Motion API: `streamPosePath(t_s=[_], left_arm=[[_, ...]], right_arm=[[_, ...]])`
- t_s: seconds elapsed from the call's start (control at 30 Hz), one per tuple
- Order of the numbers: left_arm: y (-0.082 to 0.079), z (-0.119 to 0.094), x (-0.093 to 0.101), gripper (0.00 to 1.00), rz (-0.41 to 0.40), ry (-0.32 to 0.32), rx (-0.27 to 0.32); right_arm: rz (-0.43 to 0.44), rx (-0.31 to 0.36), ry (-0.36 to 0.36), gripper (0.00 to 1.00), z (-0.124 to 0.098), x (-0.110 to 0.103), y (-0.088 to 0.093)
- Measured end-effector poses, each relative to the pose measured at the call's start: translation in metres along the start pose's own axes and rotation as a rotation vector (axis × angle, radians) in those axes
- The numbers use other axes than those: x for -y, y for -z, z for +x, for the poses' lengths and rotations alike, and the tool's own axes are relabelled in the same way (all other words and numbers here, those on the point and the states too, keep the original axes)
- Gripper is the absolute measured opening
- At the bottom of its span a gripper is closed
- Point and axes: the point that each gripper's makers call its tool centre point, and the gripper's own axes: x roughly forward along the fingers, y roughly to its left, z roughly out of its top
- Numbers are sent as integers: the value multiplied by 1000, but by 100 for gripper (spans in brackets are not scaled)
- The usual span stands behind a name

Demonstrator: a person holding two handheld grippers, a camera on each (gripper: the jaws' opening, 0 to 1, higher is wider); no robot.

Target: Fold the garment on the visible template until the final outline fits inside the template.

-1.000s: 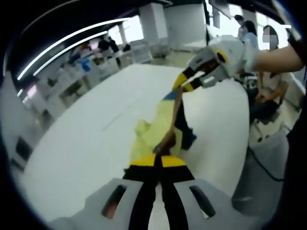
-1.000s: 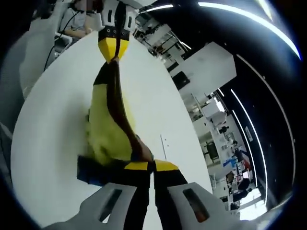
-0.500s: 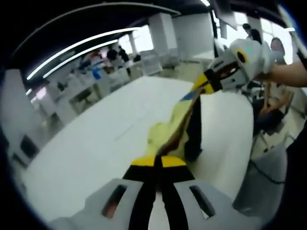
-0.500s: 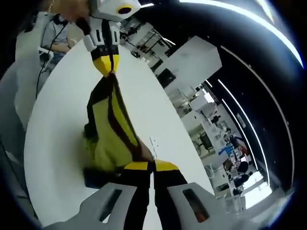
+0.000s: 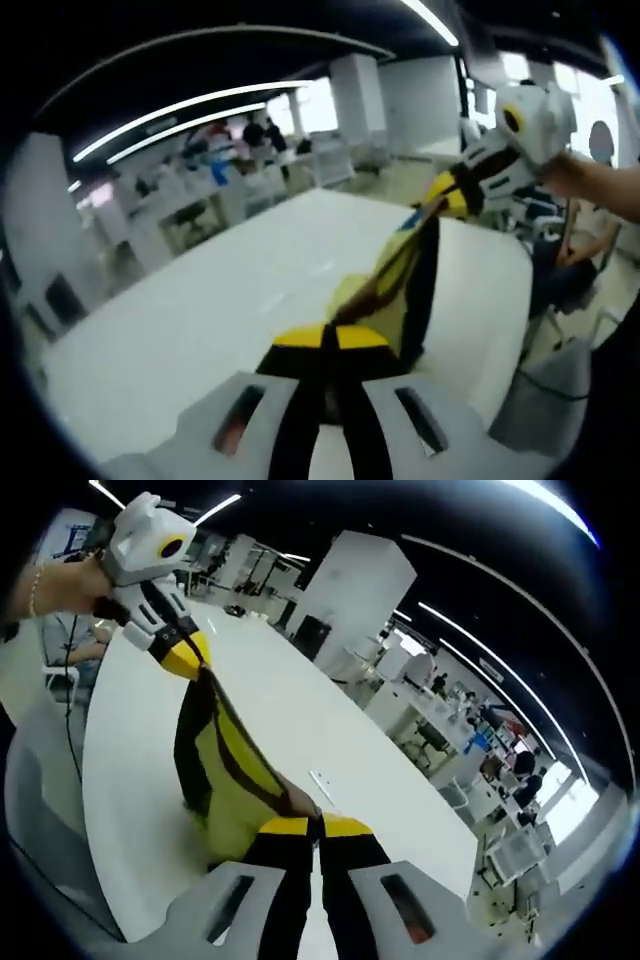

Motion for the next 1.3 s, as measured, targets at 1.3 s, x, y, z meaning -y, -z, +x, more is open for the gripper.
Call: streamPosePath(t_s=[1.3], left_arm=[[-141, -116, 8, 0, 94, -153, 379]], right_arm=[[-156, 213, 265, 2, -119, 53, -131]])
